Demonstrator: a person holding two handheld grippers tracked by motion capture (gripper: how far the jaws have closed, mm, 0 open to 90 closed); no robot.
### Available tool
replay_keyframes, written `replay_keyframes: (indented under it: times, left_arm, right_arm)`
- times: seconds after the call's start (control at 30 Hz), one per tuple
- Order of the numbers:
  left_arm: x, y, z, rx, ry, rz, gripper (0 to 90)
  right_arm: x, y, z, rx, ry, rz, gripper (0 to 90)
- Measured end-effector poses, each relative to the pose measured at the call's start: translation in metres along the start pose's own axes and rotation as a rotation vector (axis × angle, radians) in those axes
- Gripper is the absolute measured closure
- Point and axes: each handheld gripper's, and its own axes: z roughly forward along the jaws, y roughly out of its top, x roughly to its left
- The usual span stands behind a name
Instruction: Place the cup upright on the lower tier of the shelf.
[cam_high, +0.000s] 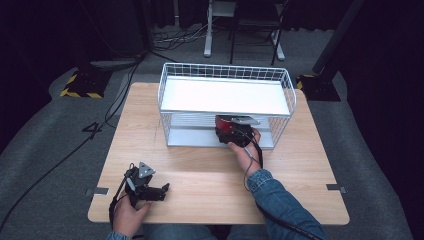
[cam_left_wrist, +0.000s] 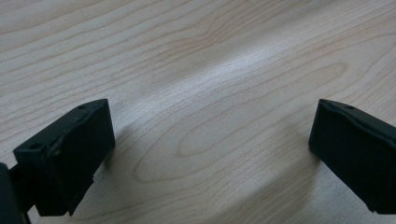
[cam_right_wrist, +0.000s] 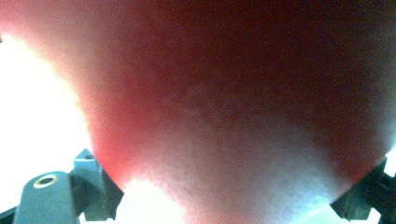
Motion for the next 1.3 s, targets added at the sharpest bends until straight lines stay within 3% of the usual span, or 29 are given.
replay_keyframes:
  times: [0.13,0.53,0.73,1.07,1.23,1.3]
  left_arm:
    - [0.0,0.0,0.0,0.0,0.0,0.0,0.5]
    - [0.0,0.0,0.0,0.0,0.0,0.0,0.5]
    - [0.0,0.0,0.0,0.0,0.0,0.0,0.5]
    - [0.0,0.0,0.0,0.0,0.0,0.001,0.5]
    - [0.0,0.001,0.001,-0.003,-0.003,0.004,0.4]
    - [0.0,0.001,0.001,-0.003,-0.003,0.005,0.4]
  right_arm:
    - [-0.002,-0.001,0.003,0.0,0.009,0.017,16.2]
    - [-0.005,-0.001,0.004,-0.005,0.031,0.007,15.7]
    - [-0.007,-0.002,0.004,0.002,0.044,-0.03,15.8]
    - [-0.008,-0.008,0.001,0.078,0.057,-0.079,15.4]
    - [-0.01,-0.01,-0.008,0.07,0.073,-0.034,15.0]
    - [-0.01,-0.01,-0.014,0.068,0.08,-0.037,15.1]
